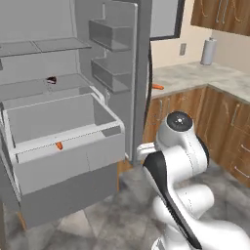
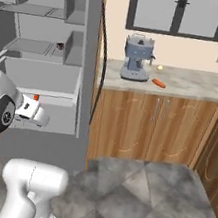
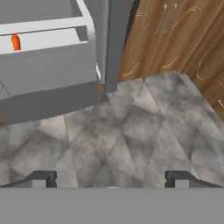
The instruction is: Place the carrots inside the fridge drawer. Close the drawer after placing the vegetables.
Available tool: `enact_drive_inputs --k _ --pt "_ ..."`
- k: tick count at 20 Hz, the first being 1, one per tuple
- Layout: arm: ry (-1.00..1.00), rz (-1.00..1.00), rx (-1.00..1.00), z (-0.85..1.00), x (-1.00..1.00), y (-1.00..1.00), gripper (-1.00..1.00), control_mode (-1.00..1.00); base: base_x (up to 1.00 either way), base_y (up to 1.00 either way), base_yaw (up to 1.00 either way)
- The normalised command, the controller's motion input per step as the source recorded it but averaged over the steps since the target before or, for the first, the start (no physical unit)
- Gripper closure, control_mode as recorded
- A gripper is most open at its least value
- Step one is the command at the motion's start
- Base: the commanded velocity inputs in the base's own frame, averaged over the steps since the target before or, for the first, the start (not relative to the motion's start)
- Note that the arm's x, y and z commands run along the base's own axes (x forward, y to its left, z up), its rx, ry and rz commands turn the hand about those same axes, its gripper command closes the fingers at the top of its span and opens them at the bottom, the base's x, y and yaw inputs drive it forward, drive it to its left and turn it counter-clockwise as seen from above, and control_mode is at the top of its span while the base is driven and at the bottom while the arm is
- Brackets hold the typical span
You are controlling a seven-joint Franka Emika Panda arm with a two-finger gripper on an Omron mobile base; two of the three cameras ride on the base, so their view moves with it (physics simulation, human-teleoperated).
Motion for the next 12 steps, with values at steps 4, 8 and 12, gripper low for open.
enact_drive_inputs --k 4,8,12 --pt "0.00 0.00 0.00 0.00 0.00 0.00 -1.00 1.00 0.03 -1.00 -0.34" --pt "0.00 0.00 0.00 0.00 0.00 0.00 -1.00 1.00 0.21 -1.00 -0.13" --pt "0.00 0.00 0.00 0.00 0.00 0.00 -1.00 1.00 0.69 -0.93 0.04"
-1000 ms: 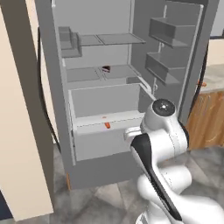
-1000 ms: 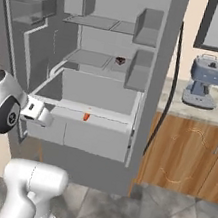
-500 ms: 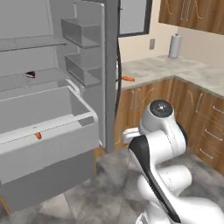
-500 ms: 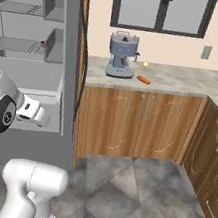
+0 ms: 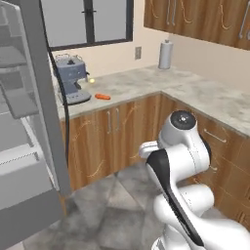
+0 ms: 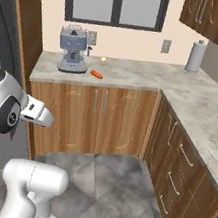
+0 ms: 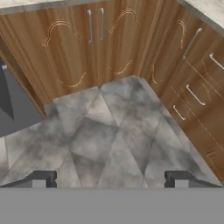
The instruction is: Place the carrots inside the fridge drawer. Close the drawer after placing the vegetables.
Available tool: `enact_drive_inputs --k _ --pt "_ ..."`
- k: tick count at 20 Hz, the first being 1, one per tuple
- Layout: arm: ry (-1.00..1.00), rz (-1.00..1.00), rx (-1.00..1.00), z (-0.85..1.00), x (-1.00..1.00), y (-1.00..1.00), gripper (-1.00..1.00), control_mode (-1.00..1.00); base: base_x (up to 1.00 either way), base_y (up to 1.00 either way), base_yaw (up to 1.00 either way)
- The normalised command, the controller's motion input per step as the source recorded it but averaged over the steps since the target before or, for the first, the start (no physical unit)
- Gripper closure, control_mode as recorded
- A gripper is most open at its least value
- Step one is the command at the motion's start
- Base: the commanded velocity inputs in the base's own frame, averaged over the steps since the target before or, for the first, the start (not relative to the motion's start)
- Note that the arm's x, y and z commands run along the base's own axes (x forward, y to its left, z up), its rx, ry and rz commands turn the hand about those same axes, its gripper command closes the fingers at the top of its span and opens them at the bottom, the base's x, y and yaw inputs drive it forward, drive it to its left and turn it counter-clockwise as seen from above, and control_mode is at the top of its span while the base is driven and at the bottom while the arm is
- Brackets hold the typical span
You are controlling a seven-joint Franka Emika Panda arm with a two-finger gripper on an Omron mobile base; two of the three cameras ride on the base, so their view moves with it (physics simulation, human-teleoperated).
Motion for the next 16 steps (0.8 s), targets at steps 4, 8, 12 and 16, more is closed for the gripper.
enact_drive_inputs --k 4,8,12,16 --pt "0.00 0.00 0.00 0.00 0.00 0.00 -1.00 1.00 0.97 -0.76 0.17" --pt "0.00 0.00 0.00 0.00 0.00 0.00 -1.00 1.00 1.00 -0.30 0.24" --pt "0.00 0.00 0.00 0.00 0.00 0.00 -1.00 1.00 0.94 0.00 0.34" --pt "0.00 0.00 0.00 0.00 0.00 0.00 -1.00 1.00 0.77 0.00 0.38"
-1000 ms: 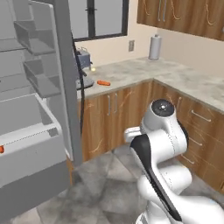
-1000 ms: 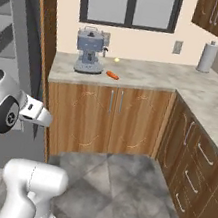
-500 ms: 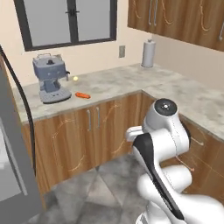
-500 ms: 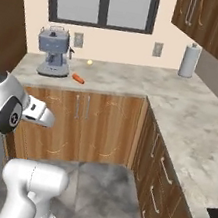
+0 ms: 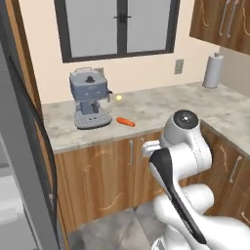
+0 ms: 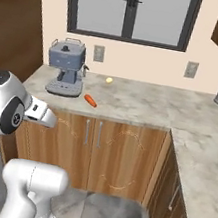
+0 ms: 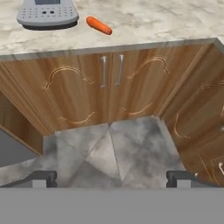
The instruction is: Place the carrots inside the fridge drawer. Close the drawer after placing the vegetables.
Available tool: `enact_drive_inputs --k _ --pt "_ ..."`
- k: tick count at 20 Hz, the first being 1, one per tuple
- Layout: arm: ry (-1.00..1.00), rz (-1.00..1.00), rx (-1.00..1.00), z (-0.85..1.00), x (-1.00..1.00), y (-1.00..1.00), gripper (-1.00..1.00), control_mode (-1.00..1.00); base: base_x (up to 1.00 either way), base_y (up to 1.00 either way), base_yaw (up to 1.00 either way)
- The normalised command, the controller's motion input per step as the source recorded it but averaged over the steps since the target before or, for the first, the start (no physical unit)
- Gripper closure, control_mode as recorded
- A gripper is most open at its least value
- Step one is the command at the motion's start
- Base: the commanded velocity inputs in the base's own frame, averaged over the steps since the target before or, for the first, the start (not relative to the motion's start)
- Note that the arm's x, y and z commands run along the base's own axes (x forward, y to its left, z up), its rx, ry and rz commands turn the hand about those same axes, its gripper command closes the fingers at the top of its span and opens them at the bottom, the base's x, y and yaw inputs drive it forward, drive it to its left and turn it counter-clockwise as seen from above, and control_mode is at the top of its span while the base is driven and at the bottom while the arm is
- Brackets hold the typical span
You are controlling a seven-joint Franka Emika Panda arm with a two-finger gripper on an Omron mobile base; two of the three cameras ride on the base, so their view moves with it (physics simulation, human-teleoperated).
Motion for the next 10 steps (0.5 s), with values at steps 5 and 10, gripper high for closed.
enact_drive_inputs --k 5,10 --pt "0.00 0.00 0.00 0.00 0.00 0.00 -1.00 1.00 0.72 0.00 0.35" --pt "0.00 0.00 0.00 0.00 0.00 0.00 -1.00 1.00 0.73 -0.08 0.28"
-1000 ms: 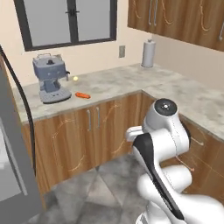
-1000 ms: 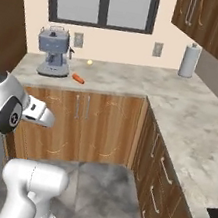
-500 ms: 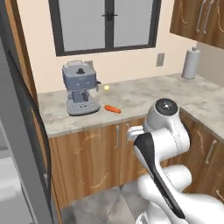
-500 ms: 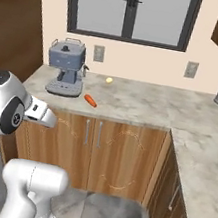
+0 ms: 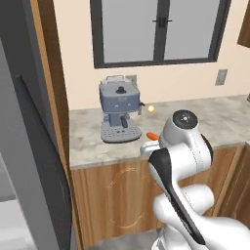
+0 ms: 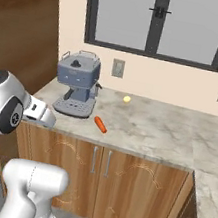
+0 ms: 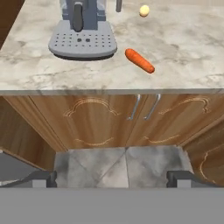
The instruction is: Place the carrots inside the fridge drawer. Close the drawer after placing the vegetables.
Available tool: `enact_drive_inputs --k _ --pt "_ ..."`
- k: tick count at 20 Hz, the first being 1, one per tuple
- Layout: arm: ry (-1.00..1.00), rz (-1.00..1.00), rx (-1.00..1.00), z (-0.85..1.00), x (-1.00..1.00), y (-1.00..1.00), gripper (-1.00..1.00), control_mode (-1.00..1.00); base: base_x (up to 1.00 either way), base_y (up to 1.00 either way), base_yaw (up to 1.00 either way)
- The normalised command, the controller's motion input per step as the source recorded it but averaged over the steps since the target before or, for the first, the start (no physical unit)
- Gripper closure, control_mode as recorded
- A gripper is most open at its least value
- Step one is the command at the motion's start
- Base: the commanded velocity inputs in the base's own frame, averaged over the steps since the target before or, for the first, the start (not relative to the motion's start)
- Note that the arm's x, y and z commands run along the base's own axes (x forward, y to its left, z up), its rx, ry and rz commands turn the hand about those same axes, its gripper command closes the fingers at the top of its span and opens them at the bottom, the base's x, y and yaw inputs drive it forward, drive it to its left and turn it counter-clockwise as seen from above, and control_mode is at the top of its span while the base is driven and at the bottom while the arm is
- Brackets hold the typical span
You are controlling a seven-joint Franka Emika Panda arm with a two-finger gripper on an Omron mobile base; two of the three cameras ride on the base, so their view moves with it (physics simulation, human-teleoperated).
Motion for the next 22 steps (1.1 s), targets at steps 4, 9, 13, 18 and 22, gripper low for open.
enact_drive_inputs --k 4,9,13,18,22 --pt "0.00 0.00 0.00 0.00 0.00 0.00 -1.00 1.00 0.50 -0.24 0.15" --pt "0.00 0.00 0.00 0.00 0.00 0.00 -1.00 1.00 0.31 -0.38 0.03" --pt "0.00 0.04 0.12 -0.06 0.55 -0.64 -1.00 -1.00 0.10 -0.17 0.01" --pt "0.03 0.07 0.13 -0.13 0.96 -0.68 -1.00 -1.00 0.00 0.00 0.00" --pt "0.11 0.08 0.00 -0.21 0.97 -0.16 -1.00 -1.00 0.00 0.00 0.00"
